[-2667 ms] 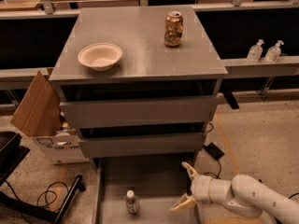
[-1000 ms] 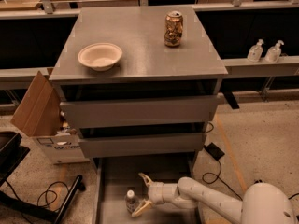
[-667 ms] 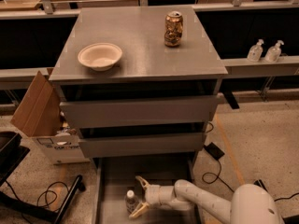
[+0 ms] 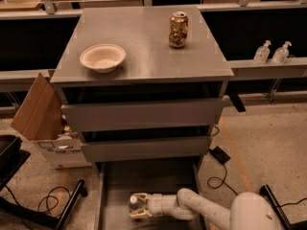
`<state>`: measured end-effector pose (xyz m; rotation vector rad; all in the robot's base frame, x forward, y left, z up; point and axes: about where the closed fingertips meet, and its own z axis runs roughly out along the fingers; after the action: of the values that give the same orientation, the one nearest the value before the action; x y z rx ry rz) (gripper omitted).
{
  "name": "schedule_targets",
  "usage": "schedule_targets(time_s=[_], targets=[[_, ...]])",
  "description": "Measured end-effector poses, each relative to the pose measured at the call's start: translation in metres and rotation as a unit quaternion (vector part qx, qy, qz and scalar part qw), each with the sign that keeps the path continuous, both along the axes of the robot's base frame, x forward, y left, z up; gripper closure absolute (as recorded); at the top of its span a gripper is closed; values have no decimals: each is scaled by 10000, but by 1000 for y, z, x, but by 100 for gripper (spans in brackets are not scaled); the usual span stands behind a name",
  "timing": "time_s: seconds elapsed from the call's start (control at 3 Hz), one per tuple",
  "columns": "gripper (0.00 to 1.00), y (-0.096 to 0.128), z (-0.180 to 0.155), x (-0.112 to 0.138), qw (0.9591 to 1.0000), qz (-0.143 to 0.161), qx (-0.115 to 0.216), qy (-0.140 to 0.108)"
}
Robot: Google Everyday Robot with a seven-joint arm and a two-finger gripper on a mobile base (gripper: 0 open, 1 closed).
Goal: Pick blue plastic bottle from bottom drawer and place on counter
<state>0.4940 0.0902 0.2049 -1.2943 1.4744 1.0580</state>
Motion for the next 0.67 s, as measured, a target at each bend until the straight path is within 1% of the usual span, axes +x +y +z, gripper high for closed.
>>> schedule_targets(time_s=[0.33,0.67], targets=[[73,-2,21,-15,9999,54,123,-77],[94,-20,84,-19,9994,-121,248,-225]])
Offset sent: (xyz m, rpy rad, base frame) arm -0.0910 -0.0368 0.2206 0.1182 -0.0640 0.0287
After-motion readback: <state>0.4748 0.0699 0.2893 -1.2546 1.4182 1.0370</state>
